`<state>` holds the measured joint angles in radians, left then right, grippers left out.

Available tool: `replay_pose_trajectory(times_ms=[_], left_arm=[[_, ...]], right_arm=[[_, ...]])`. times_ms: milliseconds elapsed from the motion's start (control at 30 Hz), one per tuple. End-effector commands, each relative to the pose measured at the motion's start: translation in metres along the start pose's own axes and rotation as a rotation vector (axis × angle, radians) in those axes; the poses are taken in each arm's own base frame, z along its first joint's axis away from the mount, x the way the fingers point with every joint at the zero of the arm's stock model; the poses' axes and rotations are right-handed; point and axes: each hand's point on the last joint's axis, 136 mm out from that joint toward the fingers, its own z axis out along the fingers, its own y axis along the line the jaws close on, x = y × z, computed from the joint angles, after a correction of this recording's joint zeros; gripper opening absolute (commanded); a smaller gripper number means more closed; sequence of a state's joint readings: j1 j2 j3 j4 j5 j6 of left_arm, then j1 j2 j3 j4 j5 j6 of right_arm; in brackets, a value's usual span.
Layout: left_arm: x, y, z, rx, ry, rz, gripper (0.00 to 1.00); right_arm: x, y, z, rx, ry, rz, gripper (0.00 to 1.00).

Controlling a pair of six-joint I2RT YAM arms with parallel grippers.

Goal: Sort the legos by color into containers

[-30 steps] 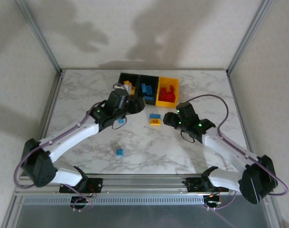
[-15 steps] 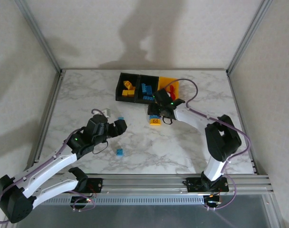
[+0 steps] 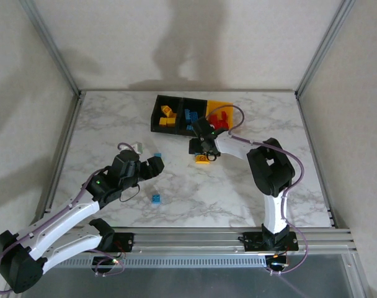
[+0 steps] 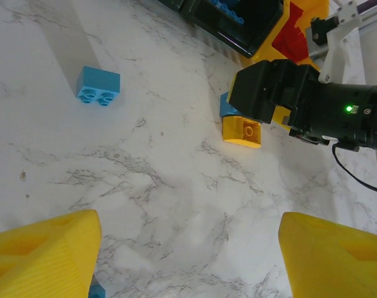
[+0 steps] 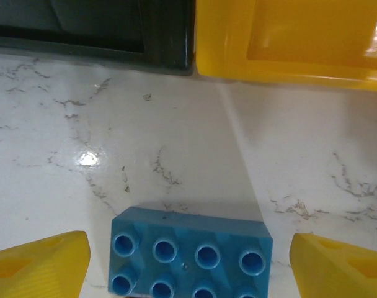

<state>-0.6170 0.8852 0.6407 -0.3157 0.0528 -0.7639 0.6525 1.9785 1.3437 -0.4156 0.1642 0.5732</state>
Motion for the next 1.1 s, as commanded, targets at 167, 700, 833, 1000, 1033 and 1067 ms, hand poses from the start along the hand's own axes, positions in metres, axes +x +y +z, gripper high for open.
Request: replay_pose_trajectory(times_ms=[167,700,833,1000,1033,1067], left_arm=[[-0.003,0.010,-0.001,-0.035,-0.016,-0.023,0.75],[-0.006,0.018,0.002,-0.049,-0.048,-0.067,0.77],[-0.008,0.018,0.003,-0.045,-0.051,-0.081,0.77],[-0.014,0.015,0.000,-0.028,-0.071,-0.104,0.77],[-0.016,0.014,-0.001,-0.025,-0.077,-0.112,0.77],[-0.017,0.014,-0.001,-0.025,-0.085,-0.117,0.76]], right_arm=[[0.002,0.001,0.011,0.022,0.016,-0.017,0.72],[-0.031,0.017,-0.045,-0.012,-0.091,-0.048,0.57],[-0.052,0.027,-0.064,-0.032,-0.141,-0.057,0.57],[-0.083,0.040,-0.068,-0.025,-0.184,-0.077,0.58],[-0.090,0.041,-0.067,-0.022,-0.192,-0.076,0.58],[-0.098,0.042,-0.065,-0.021,-0.199,-0.073,0.58]])
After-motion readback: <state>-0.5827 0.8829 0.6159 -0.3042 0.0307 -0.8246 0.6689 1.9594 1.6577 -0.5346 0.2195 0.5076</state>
